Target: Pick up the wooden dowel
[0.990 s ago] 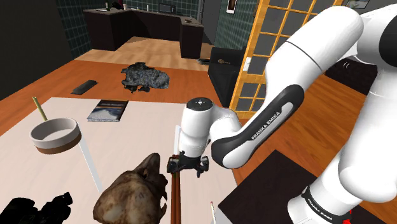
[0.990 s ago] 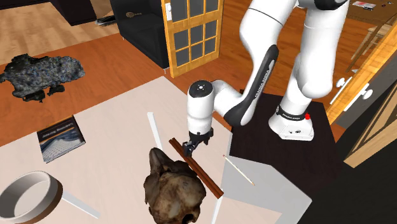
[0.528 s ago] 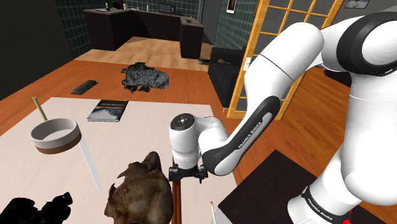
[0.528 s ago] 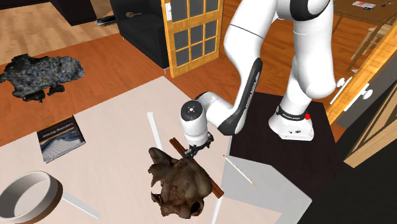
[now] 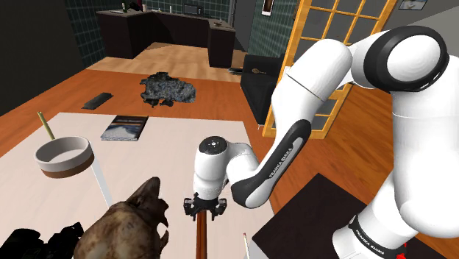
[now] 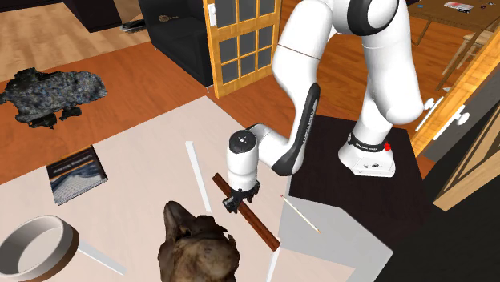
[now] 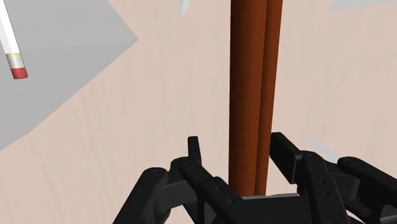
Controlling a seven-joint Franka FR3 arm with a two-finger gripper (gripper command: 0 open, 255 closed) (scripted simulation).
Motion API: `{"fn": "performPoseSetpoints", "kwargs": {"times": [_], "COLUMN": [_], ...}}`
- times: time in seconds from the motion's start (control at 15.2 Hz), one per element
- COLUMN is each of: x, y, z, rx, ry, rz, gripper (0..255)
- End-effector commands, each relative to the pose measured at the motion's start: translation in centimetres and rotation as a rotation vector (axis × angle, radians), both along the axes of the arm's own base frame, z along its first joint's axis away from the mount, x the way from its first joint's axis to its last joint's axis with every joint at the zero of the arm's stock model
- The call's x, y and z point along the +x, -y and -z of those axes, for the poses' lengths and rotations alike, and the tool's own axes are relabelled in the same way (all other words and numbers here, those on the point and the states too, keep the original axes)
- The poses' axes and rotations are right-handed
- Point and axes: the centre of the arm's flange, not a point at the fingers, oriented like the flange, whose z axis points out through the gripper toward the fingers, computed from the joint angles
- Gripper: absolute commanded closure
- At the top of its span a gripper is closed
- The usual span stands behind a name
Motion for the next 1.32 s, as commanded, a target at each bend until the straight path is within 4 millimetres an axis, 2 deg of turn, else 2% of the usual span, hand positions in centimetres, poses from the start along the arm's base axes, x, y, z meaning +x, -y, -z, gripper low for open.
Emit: {"fn": "performPoseSetpoints", "kwargs": {"times": [0.0, 0.4, 1.25], "x": [0.0, 0.2, 0.2], "y": [0.0, -0.1, -0.1], "z": [0.2, 0.3, -6.6], "rx": [0.004, 0.004, 0.004], "ry": [-0.001, -0.001, -0.001], "rz": [0.000, 0.000, 0.000], "gripper": [255, 255, 255]}}
